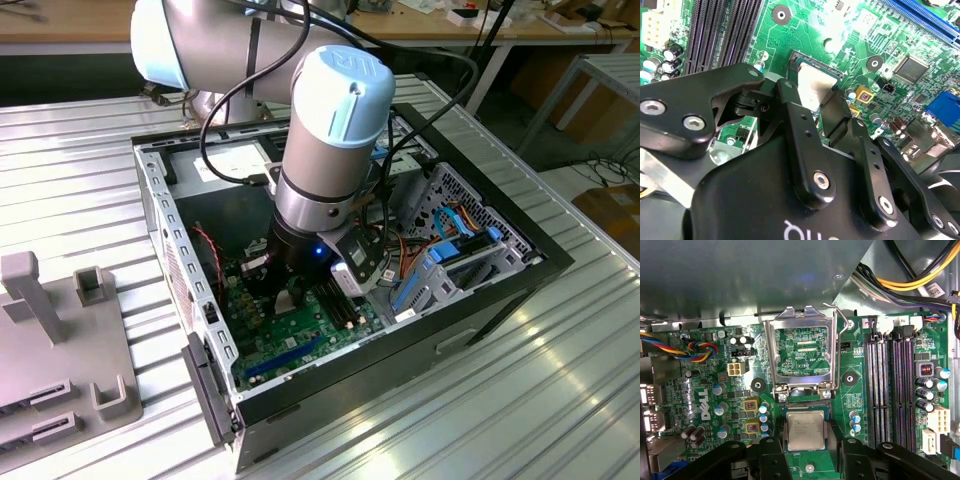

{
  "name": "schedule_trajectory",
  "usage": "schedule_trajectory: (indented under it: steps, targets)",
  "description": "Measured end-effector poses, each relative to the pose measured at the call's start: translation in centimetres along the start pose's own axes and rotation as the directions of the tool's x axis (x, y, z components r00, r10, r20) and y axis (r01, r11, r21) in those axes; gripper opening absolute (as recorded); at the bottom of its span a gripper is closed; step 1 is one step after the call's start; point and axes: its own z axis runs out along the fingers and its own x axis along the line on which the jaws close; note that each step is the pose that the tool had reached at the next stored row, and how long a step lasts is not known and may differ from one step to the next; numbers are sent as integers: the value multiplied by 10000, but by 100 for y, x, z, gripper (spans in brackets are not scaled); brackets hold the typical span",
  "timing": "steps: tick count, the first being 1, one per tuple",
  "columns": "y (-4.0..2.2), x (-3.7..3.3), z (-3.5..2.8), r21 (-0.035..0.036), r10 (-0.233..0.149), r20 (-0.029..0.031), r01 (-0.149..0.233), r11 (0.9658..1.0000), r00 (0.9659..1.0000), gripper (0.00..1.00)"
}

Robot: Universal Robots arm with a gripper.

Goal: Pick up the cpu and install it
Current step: 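Place the cpu into insertion slot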

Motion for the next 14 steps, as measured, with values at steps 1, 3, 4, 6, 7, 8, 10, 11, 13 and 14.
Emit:
schedule_trajectory:
  steps: [1,3,4,6,7,8,10,11,13,14]
  targets:
    - [0,0,0,0,0,0,0,10000,10000,44]
    - [0,0,1,-1,0,0,0,10000,10000,44]
    - [0,0,1,0,-1,0,1,10000,10000,44]
    - [0,0,1,-1,0,0,0,10000,10000,44]
    - [0,0,1,-1,0,0,0,10000,10000,44]
    - [0,0,1,-1,0,0,0,10000,10000,44]
    - [0,0,2,-1,0,1,0,10000,10000,44]
    - [0,0,1,0,0,0,0,10000,10000,44]
    - [0,0,2,0,0,0,0,10000,10000,44]
    - [0,0,2,0,0,0,0,10000,10000,44]
